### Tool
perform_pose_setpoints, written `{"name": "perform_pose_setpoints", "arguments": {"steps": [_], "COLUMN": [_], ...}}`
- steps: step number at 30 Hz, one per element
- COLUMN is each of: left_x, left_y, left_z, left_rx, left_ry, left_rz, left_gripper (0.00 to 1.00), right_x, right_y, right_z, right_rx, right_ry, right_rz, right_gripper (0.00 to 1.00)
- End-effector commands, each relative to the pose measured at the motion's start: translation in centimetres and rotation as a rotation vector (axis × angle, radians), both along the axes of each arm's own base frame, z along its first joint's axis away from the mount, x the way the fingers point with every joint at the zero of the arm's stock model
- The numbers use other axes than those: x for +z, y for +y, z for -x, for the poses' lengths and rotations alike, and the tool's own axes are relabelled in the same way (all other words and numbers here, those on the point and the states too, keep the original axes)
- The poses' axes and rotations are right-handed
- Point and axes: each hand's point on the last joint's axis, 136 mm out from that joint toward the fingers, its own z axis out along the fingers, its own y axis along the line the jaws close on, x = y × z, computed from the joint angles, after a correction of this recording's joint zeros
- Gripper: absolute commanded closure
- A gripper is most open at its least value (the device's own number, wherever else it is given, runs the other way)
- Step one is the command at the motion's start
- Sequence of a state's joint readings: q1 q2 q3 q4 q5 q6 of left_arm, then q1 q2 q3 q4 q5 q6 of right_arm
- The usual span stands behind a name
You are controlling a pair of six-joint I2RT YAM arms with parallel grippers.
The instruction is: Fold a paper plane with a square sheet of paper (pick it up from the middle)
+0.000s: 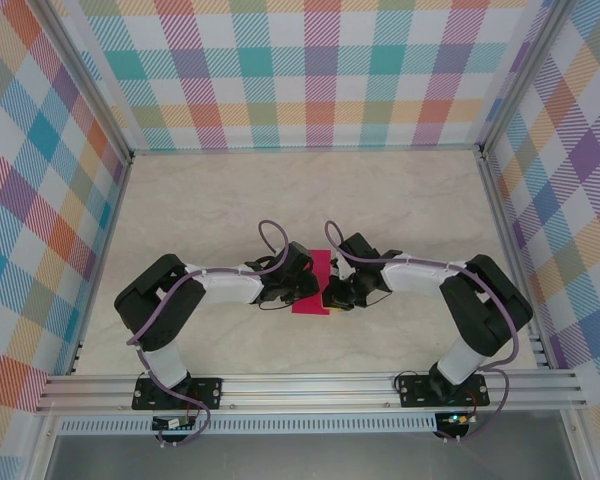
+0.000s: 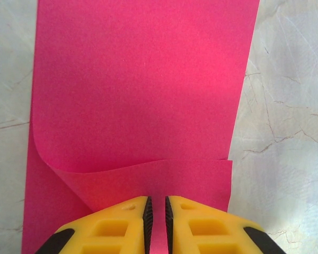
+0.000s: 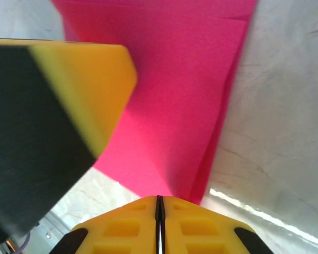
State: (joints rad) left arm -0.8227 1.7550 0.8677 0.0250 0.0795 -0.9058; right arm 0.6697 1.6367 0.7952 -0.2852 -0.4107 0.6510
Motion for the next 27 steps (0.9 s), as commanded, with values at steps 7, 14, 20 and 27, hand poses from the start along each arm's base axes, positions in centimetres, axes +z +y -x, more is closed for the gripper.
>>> {"name": "perform_pose_setpoints", "arguments": {"steps": [7,14,20,27], "left_x": [-1.7,-1.0,-1.2,-1.4], "left_y": [1.7,2.1,2.6,2.7], "left_z": [0.7,-0.2,-1.0,-1.5], "left_rx": [0.025,0.001,-0.036,-0.075], "left_ry": [0.032,-0.009,-0.021,-0.035], "left_rz": [-0.085,-0.113,-0.101,-0.042], "left_gripper": [0.82,0.82,0.82,0.81], "right_x": [-2.4,-4.0,-4.8,-6.3], "right_y": [-0.9,-2.5,-3.6,-5.8], "right_z": [0.7,1.7,2.2,3.1], "right_rx": [-0.007,-0.009,-0.013,-0.006], "right_ry": [0.055,0.094,0.126,0.184], "right_rz": [0.082,0.169,0.237,0.385], "right_gripper": [0.89,0.89,0.89,0.89]}}
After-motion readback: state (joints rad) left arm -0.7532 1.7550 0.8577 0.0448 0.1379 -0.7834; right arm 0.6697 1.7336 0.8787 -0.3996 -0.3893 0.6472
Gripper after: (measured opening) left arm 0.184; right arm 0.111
